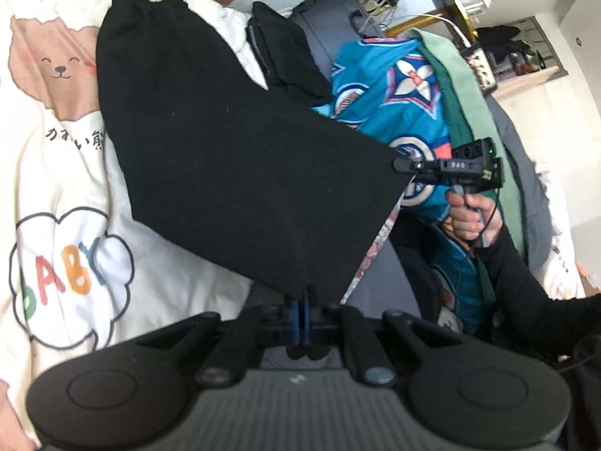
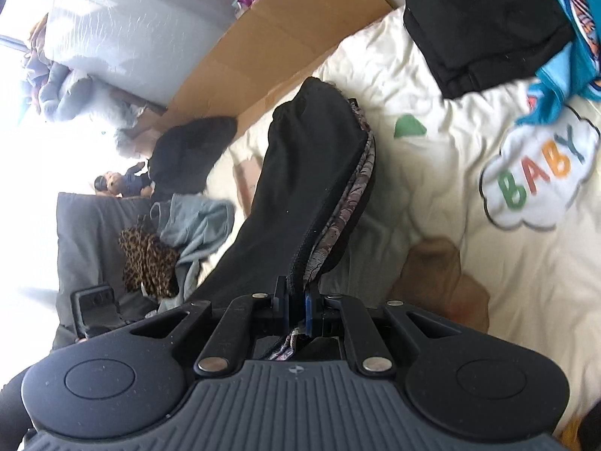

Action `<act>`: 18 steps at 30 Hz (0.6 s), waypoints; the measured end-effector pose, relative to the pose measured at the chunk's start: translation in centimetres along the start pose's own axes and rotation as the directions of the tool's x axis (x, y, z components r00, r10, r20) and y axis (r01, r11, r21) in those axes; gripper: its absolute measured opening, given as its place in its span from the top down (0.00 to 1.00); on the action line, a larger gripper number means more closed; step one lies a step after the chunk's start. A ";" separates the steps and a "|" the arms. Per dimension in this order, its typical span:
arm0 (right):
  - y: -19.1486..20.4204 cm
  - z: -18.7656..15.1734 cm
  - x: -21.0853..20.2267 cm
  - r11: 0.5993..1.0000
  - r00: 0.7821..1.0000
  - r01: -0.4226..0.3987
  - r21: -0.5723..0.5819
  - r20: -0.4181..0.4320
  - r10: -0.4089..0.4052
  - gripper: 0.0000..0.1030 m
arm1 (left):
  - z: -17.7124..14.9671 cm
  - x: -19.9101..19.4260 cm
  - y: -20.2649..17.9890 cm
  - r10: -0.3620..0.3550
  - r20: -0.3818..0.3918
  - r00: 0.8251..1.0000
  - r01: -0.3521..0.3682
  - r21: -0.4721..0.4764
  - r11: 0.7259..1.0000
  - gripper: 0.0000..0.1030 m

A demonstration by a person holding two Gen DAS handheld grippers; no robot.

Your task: Fold clothes

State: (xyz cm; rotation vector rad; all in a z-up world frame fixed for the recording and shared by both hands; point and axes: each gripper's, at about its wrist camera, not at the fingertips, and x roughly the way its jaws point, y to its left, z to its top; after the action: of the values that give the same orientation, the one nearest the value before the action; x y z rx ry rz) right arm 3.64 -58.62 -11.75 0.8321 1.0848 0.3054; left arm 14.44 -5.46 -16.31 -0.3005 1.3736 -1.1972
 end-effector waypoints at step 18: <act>3.7 -6.3 -3.7 0.999 0.999 0.008 0.046 -0.054 -0.006 0.95 | -5.4 -2.1 -2.6 -0.116 0.039 0.993 0.117 -0.050 0.992 0.98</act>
State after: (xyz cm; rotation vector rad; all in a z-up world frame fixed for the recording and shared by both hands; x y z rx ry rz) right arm -2.99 -55.57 -7.97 0.8648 1.1483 0.2994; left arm 9.13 -2.51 -14.53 -0.4424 1.3732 -1.2472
